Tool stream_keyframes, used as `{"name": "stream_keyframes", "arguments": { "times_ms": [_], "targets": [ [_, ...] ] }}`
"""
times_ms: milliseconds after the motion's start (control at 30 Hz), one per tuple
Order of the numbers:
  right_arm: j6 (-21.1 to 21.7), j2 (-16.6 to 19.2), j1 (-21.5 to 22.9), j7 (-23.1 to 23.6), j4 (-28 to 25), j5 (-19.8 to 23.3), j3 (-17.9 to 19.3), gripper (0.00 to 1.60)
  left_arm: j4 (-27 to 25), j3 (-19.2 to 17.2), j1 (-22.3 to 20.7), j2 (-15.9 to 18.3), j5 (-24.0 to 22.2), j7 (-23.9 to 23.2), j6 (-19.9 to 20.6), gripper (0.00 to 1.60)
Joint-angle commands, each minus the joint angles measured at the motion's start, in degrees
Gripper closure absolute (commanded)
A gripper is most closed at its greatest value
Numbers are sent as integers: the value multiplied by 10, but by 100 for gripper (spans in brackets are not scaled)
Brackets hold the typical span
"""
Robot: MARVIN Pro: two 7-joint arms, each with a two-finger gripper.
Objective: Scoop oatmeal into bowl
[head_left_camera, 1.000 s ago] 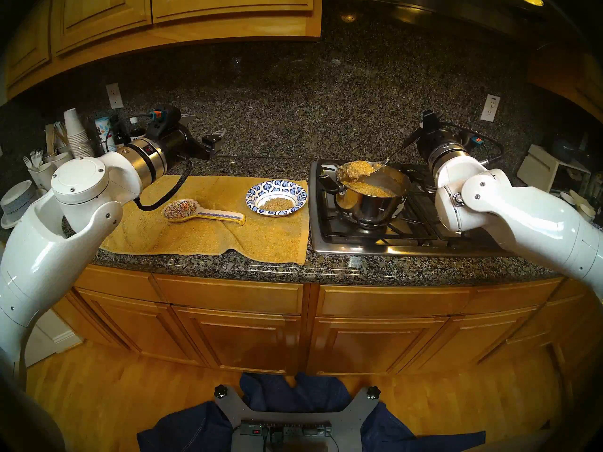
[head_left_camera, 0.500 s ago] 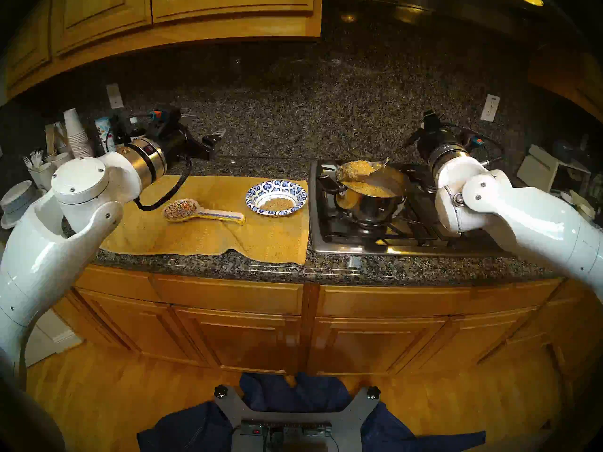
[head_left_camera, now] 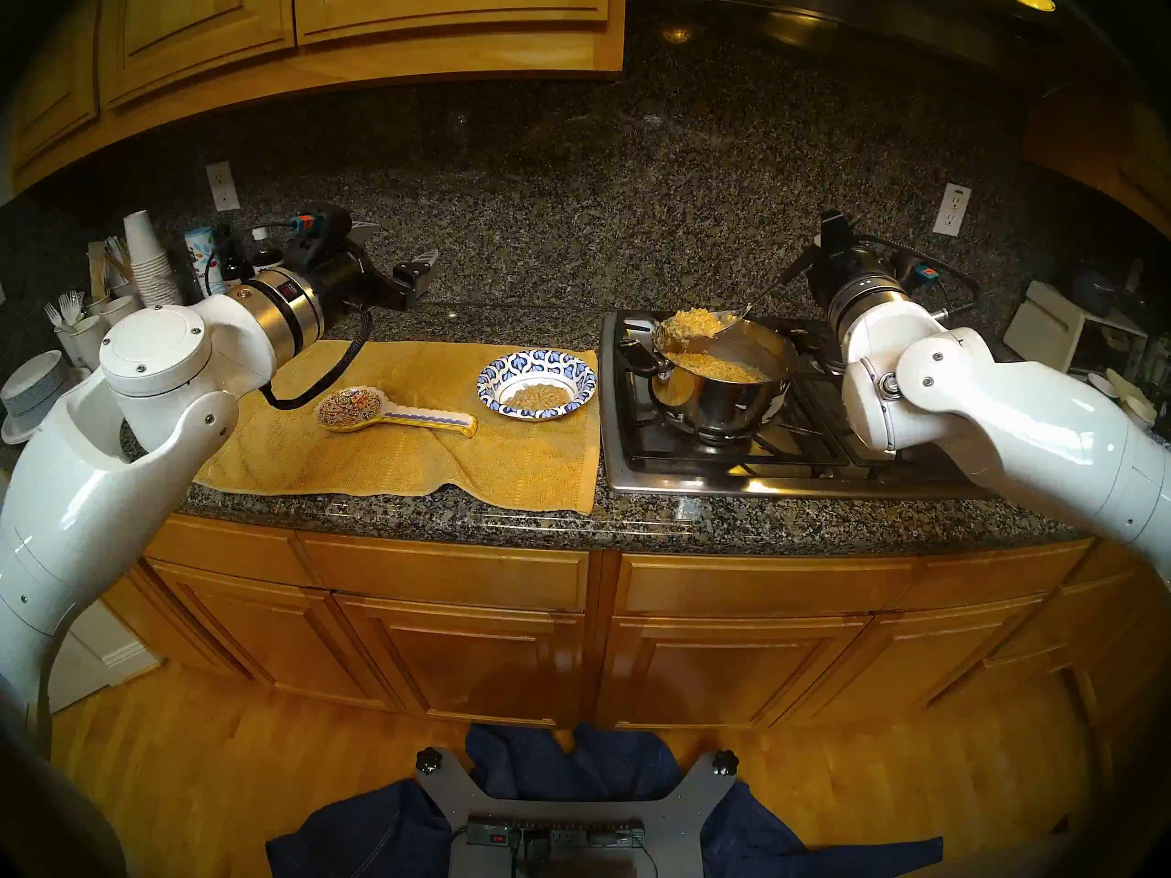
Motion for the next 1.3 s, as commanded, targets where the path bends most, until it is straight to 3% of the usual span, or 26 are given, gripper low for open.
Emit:
{"name": "stream_keyframes", "arguments": {
  "times_ms": [0,400,767,967,1000,1033,1267],
  "targets": [
    [-1,-20,36,8,-8,-10,28,160,-7,-14,-18,-1,0,1,-9,0],
    [4,-110,47,0,-8,-11,21,160,-7,-14,-18,0,0,2,-8,0],
    [25,-182,58,-1,0,-8,-16,160,-7,-14,-18,0,0,2,-8,0],
    [32,-224,55,1,16,-14,-43,160,-7,-14,-17,0,0,2,-8,0],
    [28,-244,55,-1,29,-17,-47,160,-7,-14,-17,0,0,2,-8,0],
    [33,-237,56,2,25,-16,-51,160,-7,-14,-17,0,0,2,-8,0],
    [21,-289,58,-6,84,-31,-74,160,-7,-14,-18,0,0,2,-8,0]
  ]
}}
